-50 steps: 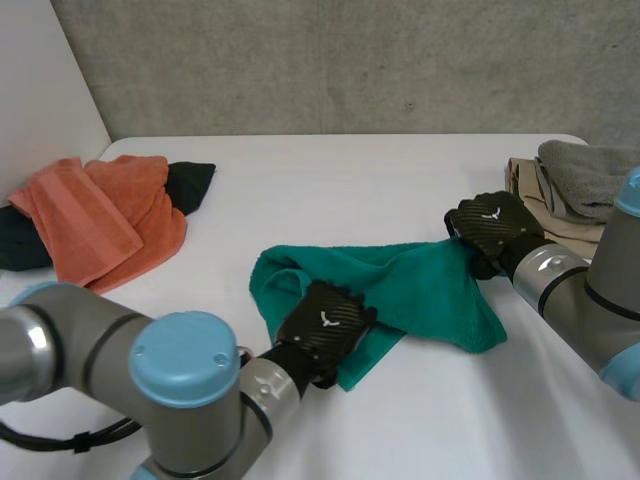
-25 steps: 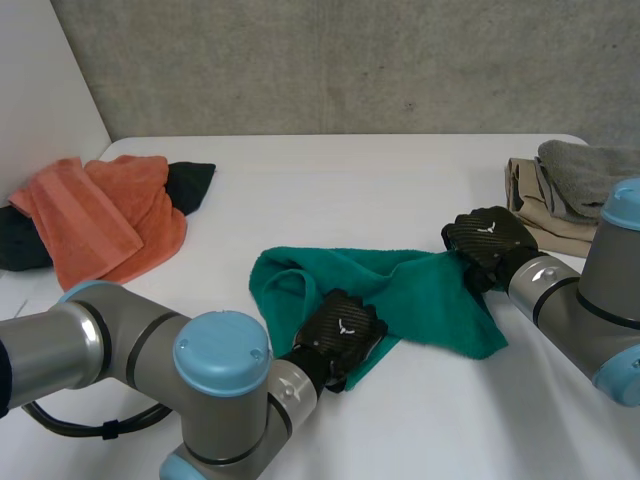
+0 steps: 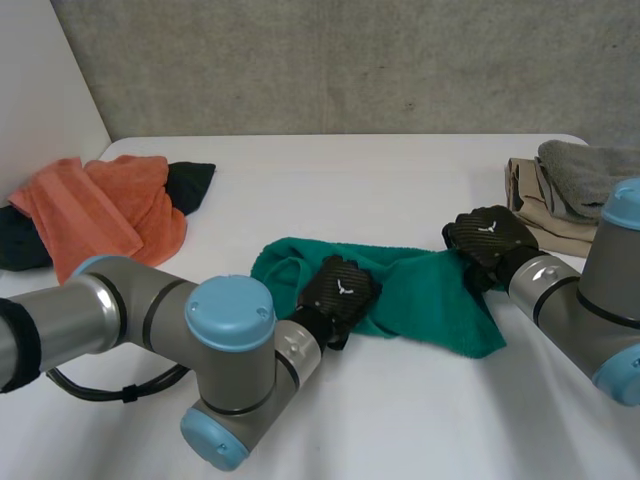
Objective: Fold the laundry.
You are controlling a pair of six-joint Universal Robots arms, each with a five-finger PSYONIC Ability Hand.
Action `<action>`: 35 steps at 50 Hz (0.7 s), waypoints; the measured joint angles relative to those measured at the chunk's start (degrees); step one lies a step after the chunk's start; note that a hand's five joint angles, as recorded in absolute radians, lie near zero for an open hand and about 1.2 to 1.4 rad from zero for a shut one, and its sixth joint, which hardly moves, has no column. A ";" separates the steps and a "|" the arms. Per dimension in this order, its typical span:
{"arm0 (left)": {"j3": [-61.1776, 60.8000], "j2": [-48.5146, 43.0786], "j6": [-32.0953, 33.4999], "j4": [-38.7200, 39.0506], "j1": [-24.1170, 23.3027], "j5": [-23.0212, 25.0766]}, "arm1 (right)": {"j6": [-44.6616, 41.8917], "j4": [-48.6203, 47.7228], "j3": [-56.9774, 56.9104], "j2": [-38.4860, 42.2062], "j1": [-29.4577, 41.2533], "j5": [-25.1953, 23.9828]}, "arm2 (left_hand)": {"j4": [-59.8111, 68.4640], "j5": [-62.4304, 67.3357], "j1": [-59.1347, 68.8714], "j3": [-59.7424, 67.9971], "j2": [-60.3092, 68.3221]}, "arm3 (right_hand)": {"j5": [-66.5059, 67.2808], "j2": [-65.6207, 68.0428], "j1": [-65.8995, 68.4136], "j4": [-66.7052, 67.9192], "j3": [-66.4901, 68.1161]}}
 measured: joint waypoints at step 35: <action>-25.50 42.95 -13.29 -3.67 12.87 -1.93 | 18.70 17.00 -32.08 7.60 -2.07 2.26 | 0.22 -0.02 0.00 0.09 0.01 | -2.91 -3.12 -1.73 -3.39 -3.40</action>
